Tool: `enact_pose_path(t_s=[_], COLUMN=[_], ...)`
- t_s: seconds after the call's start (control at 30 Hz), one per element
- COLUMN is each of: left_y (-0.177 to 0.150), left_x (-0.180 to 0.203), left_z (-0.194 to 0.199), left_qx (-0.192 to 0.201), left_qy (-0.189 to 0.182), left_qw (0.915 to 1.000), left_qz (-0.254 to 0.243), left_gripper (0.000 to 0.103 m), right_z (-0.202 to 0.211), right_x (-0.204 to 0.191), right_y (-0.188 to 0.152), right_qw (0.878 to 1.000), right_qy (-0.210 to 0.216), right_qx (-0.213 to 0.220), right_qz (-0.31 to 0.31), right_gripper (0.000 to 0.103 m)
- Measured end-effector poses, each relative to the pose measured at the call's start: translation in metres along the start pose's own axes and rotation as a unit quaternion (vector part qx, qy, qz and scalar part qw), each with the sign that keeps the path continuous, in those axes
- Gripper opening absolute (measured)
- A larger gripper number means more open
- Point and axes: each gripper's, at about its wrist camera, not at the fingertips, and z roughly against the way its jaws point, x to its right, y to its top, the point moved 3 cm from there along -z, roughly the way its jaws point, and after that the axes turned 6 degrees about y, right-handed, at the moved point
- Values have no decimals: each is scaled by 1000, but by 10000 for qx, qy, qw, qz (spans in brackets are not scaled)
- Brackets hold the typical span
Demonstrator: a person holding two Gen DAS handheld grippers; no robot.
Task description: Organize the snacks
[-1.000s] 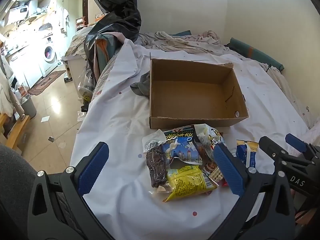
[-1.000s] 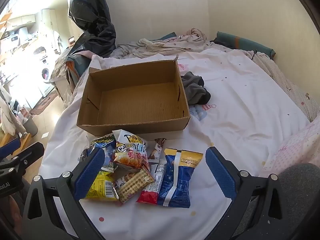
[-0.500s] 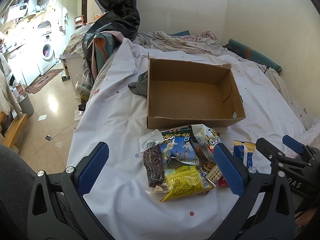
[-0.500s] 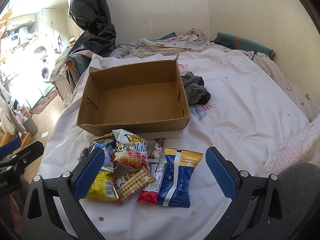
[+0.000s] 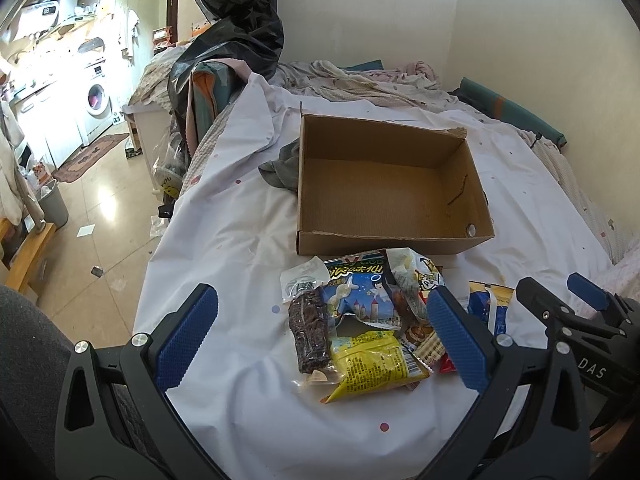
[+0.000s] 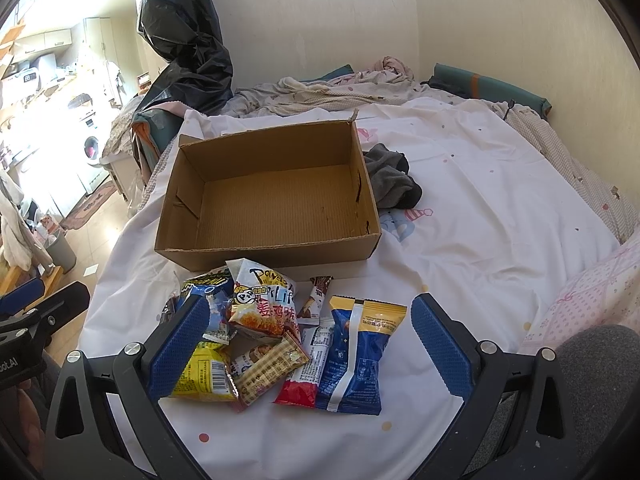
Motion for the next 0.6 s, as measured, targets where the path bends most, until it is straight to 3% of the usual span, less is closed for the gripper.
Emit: enact_pose_path(t_s=[0.6], left_y=[0], left_x=[-1], left_z=[0], left_qx=[4], left_qy=[2], left_qw=[10000], left_qz=[-13], left_gripper=[103], right_z=[0], right_x=[0], right_y=[0], right_qw=[10000], right_qy=[-1], right_qx=[3], right_qz=[6], right_gripper=[103])
